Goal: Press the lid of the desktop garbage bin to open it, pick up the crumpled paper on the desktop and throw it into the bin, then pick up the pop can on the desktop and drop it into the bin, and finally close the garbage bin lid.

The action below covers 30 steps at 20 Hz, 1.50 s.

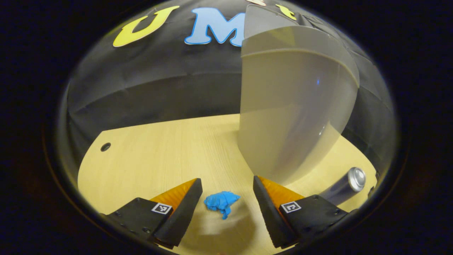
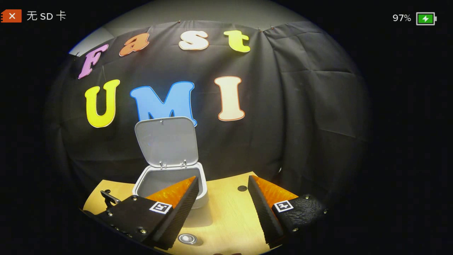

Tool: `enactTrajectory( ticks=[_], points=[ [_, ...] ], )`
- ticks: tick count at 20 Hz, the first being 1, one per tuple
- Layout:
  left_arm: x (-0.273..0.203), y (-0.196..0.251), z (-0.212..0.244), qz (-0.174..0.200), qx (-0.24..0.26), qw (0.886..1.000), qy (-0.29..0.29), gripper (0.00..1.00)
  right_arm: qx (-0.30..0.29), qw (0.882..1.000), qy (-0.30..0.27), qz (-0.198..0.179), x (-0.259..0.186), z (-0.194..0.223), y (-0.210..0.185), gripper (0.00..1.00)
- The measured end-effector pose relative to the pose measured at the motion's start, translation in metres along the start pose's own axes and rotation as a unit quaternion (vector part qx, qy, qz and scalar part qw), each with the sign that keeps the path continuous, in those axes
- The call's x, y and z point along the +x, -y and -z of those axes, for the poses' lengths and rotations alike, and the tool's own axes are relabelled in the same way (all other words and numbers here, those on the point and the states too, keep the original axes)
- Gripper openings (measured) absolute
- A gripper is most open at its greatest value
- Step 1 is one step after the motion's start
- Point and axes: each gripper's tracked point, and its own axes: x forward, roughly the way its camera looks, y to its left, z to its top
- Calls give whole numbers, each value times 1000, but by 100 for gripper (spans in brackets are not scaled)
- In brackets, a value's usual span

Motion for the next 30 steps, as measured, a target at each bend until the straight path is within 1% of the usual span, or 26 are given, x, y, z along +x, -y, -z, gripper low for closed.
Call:
enactTrajectory(
  ticks=[6,10,13,16,18,19,23,26,28,30],
  points=[
    [20,-9,32,-13,-3,999,-33,96,-1,1000,-13,9,-7,3,4,89],
    [23,-8,32,-21,17,999,-27,95,-4,1000,-20,12,-10,6,7,89],
    [25,-9,30,-30,20,999,-23,94,-4,1000,-23,10,-10,8,6,89],
    [33,-10,27,-35,22,999,-18,96,-9,999,-31,7,-14,16,8,89],
    [39,-14,23,-40,17,999,-15,92,-8,999,-36,8,-16,21,10,90],
    [42,-17,20,-44,16,999,-14,94,-7,999,-38,9,-17,22,11,90],
    [52,-23,11,-53,12,998,-10,96,-9,999,-42,12,-17,21,13,90],
    [61,-22,4,-48,9,999,-5,94,-11,999,-46,11,-17,24,14,90],
    [58,-27,2,-55,8,998,-4,91,-10,999,-49,10,-17,26,14,90],
    [58,-27,3,-58,6,998,-5,77,-9,998,-54,7,-17,28,13,90]
  ],
)
